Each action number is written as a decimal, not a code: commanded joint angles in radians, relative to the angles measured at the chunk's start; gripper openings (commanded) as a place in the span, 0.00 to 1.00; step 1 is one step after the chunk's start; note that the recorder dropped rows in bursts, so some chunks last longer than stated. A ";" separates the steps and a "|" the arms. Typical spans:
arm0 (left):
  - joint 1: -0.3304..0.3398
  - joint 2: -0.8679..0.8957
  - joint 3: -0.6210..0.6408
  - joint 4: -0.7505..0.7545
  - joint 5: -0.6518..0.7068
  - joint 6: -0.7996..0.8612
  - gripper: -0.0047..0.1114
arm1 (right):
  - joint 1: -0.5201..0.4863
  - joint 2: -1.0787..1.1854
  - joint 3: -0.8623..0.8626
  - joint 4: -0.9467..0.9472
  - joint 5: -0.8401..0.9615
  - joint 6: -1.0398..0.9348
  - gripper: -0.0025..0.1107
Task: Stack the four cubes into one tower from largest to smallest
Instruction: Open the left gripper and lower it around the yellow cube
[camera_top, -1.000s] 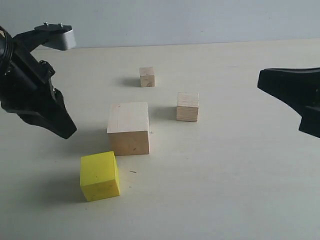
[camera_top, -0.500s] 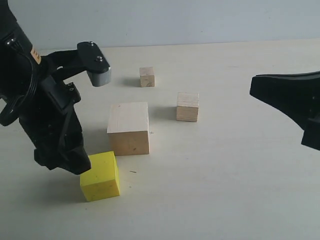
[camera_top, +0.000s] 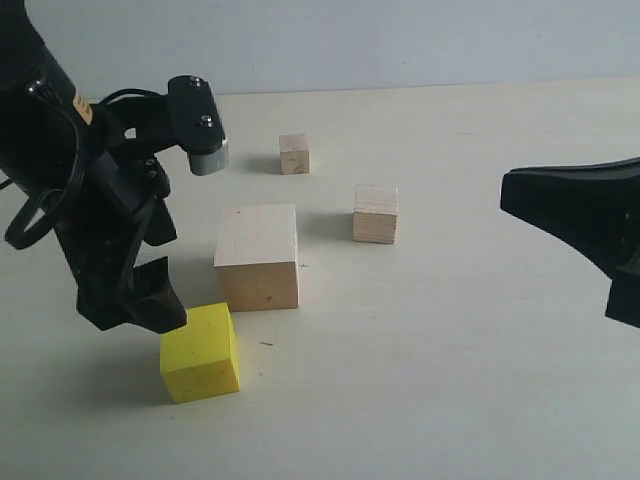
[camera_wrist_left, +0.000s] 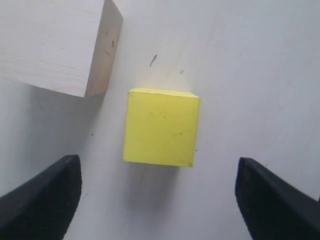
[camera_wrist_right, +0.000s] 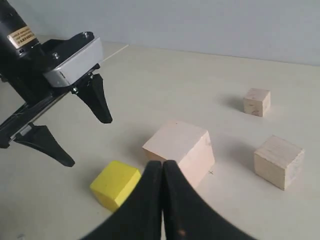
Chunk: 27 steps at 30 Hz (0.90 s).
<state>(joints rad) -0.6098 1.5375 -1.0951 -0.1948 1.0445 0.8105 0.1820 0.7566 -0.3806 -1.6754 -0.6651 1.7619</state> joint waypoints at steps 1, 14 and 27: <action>-0.007 0.066 0.001 0.004 -0.031 0.023 0.74 | 0.003 -0.005 -0.007 -0.037 0.039 0.056 0.02; -0.007 0.113 0.001 -0.001 0.010 0.135 0.74 | 0.003 -0.005 -0.007 -0.069 0.040 0.139 0.02; -0.007 0.116 0.001 -0.001 -0.005 0.139 0.74 | 0.003 -0.005 -0.007 -0.069 0.032 0.175 0.02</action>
<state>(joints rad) -0.6098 1.6526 -1.0936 -0.1908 1.0447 0.9440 0.1820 0.7566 -0.3806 -1.7449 -0.6324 1.9319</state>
